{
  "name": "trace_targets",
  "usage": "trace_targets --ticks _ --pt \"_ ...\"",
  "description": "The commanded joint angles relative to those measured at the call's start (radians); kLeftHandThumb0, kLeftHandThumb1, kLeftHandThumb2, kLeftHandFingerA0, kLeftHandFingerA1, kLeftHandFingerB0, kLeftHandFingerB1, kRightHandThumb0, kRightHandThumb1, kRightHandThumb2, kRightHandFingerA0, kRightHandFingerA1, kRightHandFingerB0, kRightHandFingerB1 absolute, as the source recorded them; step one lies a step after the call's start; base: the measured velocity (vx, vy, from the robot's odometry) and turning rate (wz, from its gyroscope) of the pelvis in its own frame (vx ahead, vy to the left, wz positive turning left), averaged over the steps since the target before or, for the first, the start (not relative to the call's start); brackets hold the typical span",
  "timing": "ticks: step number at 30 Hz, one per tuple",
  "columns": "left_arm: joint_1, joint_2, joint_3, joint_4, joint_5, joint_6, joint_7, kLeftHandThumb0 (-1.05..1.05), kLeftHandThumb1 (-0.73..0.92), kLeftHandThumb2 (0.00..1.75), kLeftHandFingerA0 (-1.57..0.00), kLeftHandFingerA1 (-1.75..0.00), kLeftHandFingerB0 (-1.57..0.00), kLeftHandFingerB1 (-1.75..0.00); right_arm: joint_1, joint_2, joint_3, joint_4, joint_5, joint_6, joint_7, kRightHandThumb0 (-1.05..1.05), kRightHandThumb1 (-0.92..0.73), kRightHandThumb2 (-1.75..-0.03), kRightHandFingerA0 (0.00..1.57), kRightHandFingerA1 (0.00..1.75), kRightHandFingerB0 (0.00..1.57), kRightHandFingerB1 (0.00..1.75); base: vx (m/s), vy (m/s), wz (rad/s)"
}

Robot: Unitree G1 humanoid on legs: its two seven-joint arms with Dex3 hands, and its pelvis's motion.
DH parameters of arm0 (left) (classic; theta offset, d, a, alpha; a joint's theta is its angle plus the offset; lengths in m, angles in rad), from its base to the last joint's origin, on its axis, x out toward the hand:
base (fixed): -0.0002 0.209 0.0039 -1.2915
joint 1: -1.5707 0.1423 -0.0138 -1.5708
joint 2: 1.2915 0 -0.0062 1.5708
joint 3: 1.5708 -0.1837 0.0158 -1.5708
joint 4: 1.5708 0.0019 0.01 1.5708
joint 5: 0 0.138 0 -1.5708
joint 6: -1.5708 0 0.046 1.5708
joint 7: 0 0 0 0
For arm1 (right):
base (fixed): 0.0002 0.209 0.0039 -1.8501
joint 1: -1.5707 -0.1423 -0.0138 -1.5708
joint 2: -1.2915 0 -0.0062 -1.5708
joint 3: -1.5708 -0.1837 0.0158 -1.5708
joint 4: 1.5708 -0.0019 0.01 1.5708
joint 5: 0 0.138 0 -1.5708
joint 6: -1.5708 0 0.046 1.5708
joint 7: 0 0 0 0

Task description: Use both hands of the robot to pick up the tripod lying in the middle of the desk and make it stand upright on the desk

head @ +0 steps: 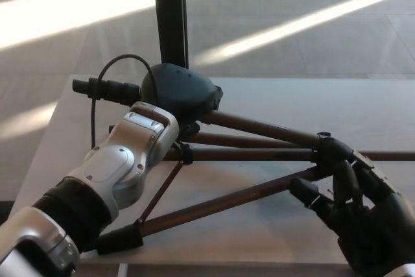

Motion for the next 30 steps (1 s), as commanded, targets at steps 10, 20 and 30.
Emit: trace_targets --ticks 10,20,30 --pt "-0.141 -0.040 0.132 0.072 -0.018 -0.053 0.091 -0.24 0.65 0.65 -0.82 -1.47 -0.77 -0.97 0.166 0.027 0.176 -0.015 -0.005 0.206 -0.052 -0.56 -0.74 -0.62 0.52 0.85 0.48 0.56 0.00 0.000 0.00" --pt "-0.154 -0.090 0.179 0.067 -0.035 -0.048 0.077 -0.11 0.57 0.79 -0.94 -1.72 -0.64 -1.33 0.076 0.096 0.093 0.038 0.023 0.222 -0.089 -0.57 -0.74 -0.61 0.54 0.82 0.49 0.52 0.00 0.000 0.00" --pt "-0.080 -0.073 0.175 0.040 -0.013 -0.077 0.101 -0.23 0.64 0.65 -0.80 -1.56 -0.77 -1.15 -0.175 0.132 0.025 0.029 0.073 0.172 -0.092 -0.64 -0.73 -0.61 0.50 0.72 0.48 0.49 0.00 0.000 0.00"
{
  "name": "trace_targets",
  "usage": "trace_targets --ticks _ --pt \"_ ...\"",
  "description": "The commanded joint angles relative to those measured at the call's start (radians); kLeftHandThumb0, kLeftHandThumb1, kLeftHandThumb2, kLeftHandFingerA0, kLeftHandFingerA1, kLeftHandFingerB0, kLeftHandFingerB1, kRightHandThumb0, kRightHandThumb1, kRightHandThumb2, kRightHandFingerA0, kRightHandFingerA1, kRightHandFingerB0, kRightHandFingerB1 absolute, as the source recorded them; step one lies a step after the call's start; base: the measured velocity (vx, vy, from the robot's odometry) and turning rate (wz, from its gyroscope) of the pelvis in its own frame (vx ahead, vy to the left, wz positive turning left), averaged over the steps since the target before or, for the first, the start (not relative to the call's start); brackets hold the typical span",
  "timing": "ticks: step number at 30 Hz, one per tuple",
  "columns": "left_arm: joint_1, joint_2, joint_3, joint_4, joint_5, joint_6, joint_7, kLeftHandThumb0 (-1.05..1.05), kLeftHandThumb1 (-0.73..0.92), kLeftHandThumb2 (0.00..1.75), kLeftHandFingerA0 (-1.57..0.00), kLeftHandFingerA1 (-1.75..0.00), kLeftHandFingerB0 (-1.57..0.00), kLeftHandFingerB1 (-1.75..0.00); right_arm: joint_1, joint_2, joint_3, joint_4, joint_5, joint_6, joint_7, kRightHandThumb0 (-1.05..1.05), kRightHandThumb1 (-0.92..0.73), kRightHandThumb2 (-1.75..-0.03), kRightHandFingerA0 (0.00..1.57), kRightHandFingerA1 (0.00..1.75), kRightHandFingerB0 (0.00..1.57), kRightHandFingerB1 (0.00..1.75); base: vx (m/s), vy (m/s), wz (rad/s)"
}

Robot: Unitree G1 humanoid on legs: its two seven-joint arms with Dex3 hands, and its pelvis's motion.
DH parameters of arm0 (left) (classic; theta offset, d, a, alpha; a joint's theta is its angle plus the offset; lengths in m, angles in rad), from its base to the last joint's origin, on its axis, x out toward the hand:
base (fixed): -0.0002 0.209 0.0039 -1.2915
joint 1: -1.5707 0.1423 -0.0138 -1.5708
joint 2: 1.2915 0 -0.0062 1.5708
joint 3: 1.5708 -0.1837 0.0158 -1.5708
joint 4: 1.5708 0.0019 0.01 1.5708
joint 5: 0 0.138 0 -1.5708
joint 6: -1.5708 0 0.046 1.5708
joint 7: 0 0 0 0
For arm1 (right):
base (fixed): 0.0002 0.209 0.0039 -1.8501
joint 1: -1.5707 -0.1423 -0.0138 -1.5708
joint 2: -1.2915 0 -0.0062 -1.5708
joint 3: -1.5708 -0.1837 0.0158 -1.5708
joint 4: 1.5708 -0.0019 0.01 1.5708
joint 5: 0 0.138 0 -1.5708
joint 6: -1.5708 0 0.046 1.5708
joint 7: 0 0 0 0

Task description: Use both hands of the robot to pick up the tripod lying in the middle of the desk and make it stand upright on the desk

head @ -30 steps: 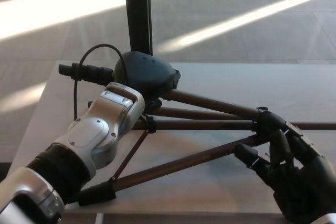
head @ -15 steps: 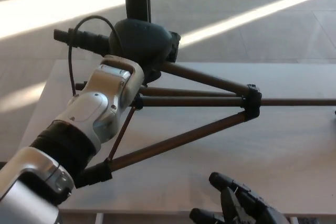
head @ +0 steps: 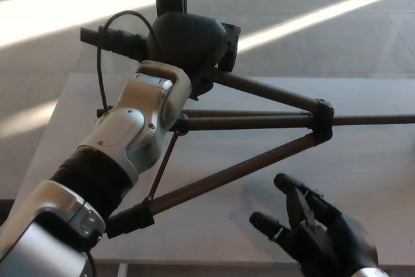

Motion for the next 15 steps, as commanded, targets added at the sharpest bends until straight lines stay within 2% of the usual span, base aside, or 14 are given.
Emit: trace_targets --ticks 1,3,5,6,7,8,9,10,12,13,14,15 --pt "0.012 0.029 0.001 -0.014 0.012 -0.038 0.041 -0.25 0.65 0.65 -0.80 -1.54 -0.77 -1.09 -0.088 0.083 -0.001 -0.049 0.059 -0.019 -0.001 -0.63 -0.72 -0.61 0.50 0.75 0.47 0.50 0.00 0.000 0.00" --pt "0.013 0.036 -0.021 -0.011 0.042 -0.026 0.045 -0.25 0.66 0.64 -0.79 -1.58 -0.76 -1.10 -0.105 0.078 0.009 -0.068 0.073 -0.012 0.002 -0.64 -0.72 -0.61 0.54 0.78 0.51 0.51 0.00 0.000 0.00" --pt "0.020 0.049 -0.034 -0.022 0.055 -0.032 0.048 -0.23 0.65 0.63 -0.79 -1.49 -0.77 -0.97 -0.125 0.075 0.021 -0.088 0.085 0.003 -0.004 -0.62 -0.74 -0.61 0.62 0.82 0.51 0.53 0.00 0.000 0.00" --pt "0.027 0.050 -0.032 -0.029 0.050 -0.034 0.049 -0.23 0.65 0.61 -0.76 -1.59 -0.72 -1.15 -0.140 0.096 0.021 -0.101 0.101 0.020 -0.037 -0.61 -0.73 -0.61 0.61 0.83 0.43 0.54 0.00 0.000 0.00" --pt "0.027 0.047 -0.030 -0.027 0.046 -0.031 0.050 -0.23 0.64 0.60 -0.77 -1.61 -0.71 -1.16 -0.147 0.105 0.022 -0.105 0.108 0.026 -0.055 -0.62 -0.57 -0.94 0.59 0.82 0.40 0.62 0.00 0.000 0.00" --pt "0.026 0.046 -0.030 -0.026 0.044 -0.030 0.051 -0.23 0.64 0.60 -0.77 -1.61 -0.71 -1.16 -0.148 0.103 0.023 -0.105 0.111 0.026 -0.059 -0.62 -0.57 -0.94 0.59 0.82 0.40 0.62 0.00 0.000 0.00" --pt "0.024 0.045 -0.028 -0.024 0.042 -0.032 0.052 -0.23 0.67 0.61 -0.79 -1.63 -0.72 -1.15 -0.144 0.107 0.022 -0.102 0.119 0.033 -0.074 -0.62 -0.73 -0.62 0.57 0.92 0.52 0.64 0.00 0.000 0.00" --pt "0.016 0.044 -0.023 -0.014 0.036 -0.037 0.056 -0.22 0.66 0.61 -0.81 -1.63 -0.74 -1.20 -0.127 0.119 0.023 -0.098 0.123 0.050 -0.108 -0.61 -0.73 -0.62 0.52 0.92 0.50 0.66 0.00 0.000 0.00" --pt "0.014 0.044 -0.021 -0.012 0.034 -0.038 0.057 -0.22 0.66 0.61 -0.81 -1.63 -0.74 -1.20 -0.124 0.118 0.025 -0.099 0.127 0.053 -0.120 -0.61 -0.73 -0.62 0.52 0.92 0.50 0.66 0.00 0.000 0.00" --pt "0.003 0.054 -0.019 0.001 0.037 -0.065 0.092 -0.18 0.60 0.66 -0.80 -1.65 -0.72 -1.25 -0.099 0.141 0.017 -0.078 0.119 0.081 -0.180 -0.59 -0.72 -0.61 0.52 1.03 0.49 0.86 0.00 0.000 0.00" --pt "-0.012 0.062 -0.021 0.006 0.043 -0.068 0.092 -0.22 0.60 0.66 -0.77 -1.46 -0.71 -1.01 -0.083 0.169 0.008 -0.062 0.106 0.095 -0.242 -0.56 -0.70 -0.61 0.52 1.02 0.49 0.83 0.00 0.000 0.00" --pt "-0.015 0.058 -0.011 0.004 0.036 -0.058 0.088 -0.26 0.66 0.66 -0.78 -1.29 -0.71 -0.91 -0.075 0.178 0.005 -0.054 0.104 0.094 -0.261 -0.55 -0.73 -0.62 0.45 1.06 0.43 0.86 0.00 0.000 0.00"
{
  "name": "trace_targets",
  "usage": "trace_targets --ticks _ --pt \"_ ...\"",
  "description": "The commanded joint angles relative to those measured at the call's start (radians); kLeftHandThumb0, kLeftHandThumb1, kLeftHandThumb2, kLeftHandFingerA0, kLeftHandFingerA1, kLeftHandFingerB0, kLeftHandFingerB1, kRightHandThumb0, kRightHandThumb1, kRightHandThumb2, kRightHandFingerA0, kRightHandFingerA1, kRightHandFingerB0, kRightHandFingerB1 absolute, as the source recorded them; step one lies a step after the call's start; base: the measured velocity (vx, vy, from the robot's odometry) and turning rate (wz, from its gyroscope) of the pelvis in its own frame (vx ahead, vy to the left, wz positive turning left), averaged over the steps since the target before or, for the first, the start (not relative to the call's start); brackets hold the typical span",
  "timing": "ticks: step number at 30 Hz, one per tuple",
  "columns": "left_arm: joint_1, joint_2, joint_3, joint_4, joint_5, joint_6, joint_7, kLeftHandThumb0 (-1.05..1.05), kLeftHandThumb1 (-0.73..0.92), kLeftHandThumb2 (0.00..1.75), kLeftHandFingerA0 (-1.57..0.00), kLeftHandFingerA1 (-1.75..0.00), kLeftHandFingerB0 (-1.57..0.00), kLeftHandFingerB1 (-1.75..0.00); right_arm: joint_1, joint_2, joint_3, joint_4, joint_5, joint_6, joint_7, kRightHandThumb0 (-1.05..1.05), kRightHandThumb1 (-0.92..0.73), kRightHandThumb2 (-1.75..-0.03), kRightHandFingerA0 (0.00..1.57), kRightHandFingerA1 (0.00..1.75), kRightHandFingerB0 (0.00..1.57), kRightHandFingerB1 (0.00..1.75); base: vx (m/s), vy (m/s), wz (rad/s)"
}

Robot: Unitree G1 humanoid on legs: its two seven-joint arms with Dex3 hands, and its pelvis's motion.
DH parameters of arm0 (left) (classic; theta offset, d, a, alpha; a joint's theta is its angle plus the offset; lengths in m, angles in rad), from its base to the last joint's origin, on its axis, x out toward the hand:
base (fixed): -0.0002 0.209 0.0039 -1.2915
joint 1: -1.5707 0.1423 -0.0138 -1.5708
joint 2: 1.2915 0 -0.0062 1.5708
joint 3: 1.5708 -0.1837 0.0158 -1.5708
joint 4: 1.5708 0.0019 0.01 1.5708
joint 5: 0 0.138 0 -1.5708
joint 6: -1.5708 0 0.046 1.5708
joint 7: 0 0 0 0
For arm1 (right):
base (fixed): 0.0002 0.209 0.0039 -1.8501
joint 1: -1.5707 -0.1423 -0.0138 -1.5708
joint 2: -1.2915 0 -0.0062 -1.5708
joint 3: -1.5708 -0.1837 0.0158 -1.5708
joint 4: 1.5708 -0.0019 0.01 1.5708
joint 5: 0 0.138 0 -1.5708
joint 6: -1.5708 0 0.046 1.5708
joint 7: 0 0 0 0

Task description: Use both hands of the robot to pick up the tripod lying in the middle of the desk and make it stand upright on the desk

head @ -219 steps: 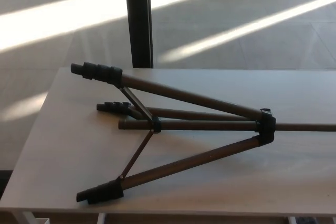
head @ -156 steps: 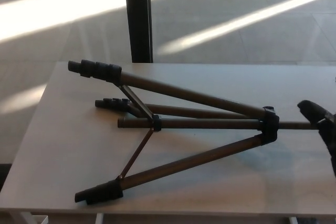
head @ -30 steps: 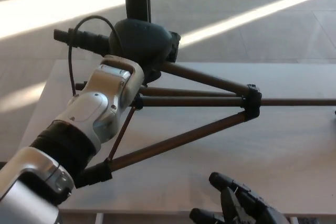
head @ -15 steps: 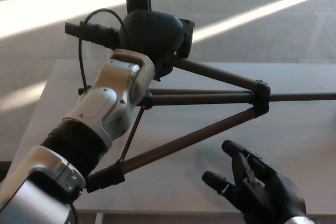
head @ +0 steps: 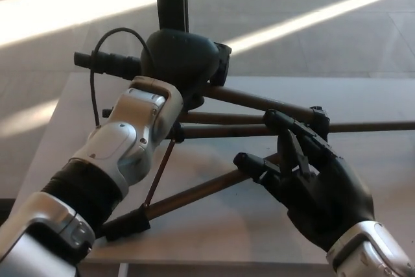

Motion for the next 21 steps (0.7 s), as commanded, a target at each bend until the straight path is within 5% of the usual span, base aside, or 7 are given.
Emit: trace_targets --ticks 1,2,4,21 --pt "-0.046 0.015 0.034 0.006 0.003 -0.027 0.076 -0.26 0.66 0.66 -0.78 -1.29 -0.71 -0.91 0.055 0.181 -0.017 0.038 0.022 0.060 -0.199 -0.55 -0.73 -0.62 0.45 1.06 0.43 0.86 0.00 0.000 0.00" --pt "-0.057 0.018 0.039 0.013 -0.003 -0.032 0.069 -0.26 0.70 0.66 -0.78 -1.33 -0.72 -0.95 0.055 0.184 -0.020 0.055 -0.002 0.065 -0.233 -0.56 -0.72 -0.62 0.48 1.00 0.45 0.78 0.00 0.000 0.00" --pt "-0.063 0.024 0.053 0.004 -0.013 -0.060 0.092 -0.14 0.56 0.79 -0.85 -1.75 -0.72 -1.43 0.054 0.173 -0.049 0.110 -0.012 0.039 -0.235 -0.57 -0.72 -0.62 0.46 0.93 0.48 0.72 0.00 0.000 0.00" --pt "-0.065 0.007 0.081 -0.001 -0.017 -0.070 0.105 -0.14 0.50 0.89 -0.88 -1.75 -0.73 -1.50 -0.152 0.078 -0.244 0.390 -0.008 -0.163 -0.170 -0.49 -0.73 -0.62 0.46 0.82 0.49 0.57 0.00 0.000 0.00"
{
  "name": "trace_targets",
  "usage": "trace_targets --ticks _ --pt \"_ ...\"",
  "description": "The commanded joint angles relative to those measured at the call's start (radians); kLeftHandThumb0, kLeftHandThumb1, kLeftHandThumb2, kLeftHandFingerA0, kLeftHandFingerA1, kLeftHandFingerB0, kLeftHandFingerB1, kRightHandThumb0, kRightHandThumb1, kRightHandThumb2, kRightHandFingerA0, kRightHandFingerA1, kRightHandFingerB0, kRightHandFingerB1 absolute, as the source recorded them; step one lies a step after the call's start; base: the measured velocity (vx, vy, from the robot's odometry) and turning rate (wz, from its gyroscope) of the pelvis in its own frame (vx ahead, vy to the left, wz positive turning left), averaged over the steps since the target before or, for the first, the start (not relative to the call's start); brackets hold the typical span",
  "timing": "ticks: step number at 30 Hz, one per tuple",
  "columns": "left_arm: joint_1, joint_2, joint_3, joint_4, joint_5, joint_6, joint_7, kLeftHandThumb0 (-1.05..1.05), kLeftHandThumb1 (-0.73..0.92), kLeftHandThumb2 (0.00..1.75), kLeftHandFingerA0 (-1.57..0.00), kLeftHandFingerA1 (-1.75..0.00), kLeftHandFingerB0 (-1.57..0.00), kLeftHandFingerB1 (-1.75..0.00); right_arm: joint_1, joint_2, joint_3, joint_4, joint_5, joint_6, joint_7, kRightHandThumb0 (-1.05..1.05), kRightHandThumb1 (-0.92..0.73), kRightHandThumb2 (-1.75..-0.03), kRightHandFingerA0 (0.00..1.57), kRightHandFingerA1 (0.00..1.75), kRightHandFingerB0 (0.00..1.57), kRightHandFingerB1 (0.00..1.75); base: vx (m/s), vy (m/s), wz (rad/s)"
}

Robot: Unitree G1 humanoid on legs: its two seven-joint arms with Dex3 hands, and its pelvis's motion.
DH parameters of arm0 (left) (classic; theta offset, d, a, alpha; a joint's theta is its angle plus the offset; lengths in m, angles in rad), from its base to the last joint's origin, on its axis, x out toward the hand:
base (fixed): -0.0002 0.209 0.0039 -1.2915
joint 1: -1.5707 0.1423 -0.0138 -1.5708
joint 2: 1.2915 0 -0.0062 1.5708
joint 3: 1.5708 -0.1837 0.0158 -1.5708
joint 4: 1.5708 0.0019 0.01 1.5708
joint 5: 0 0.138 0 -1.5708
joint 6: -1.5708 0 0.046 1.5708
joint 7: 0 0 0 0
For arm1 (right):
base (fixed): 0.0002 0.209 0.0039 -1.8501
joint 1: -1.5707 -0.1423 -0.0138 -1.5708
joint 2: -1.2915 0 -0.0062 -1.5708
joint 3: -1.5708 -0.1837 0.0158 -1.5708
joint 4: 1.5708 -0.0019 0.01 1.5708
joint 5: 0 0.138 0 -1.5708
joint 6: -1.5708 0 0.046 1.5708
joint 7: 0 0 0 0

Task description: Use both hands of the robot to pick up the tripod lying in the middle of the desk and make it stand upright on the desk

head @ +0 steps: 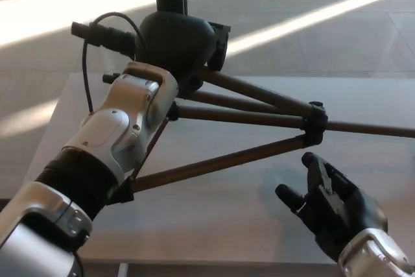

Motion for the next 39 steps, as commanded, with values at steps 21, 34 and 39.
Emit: trace_targets --ticks 21,34,39 --pt "-0.003 -0.038 0.054 -0.060 -0.016 0.001 0.024 -0.15 0.56 0.82 -0.85 -1.75 -0.67 -1.52 0.056 0.180 0.062 0.173 -0.115 -0.136 0.007 -0.50 -0.75 -0.62 0.43 0.94 0.47 0.64 0.00 0.000 0.00" --pt "-0.049 -0.048 0.050 -0.022 -0.008 0.005 0.013 -0.13 0.51 0.86 -0.83 -1.75 -0.69 -1.48 0.361 0.139 0.324 0.111 -0.115 -0.162 0.029 -0.54 -0.74 -0.62 0.44 1.03 0.48 0.69 0.00 0.000 0.00" --pt "-0.058 -0.047 0.045 -0.009 -0.005 -0.011 0.018 -0.17 0.53 0.80 -0.84 -1.75 -0.66 -1.55 0.372 0.128 0.328 0.089 -0.103 -0.185 0.021 -0.54 -0.74 -0.62 0.43 1.03 0.47 0.69 0.00 0.000 0.00"
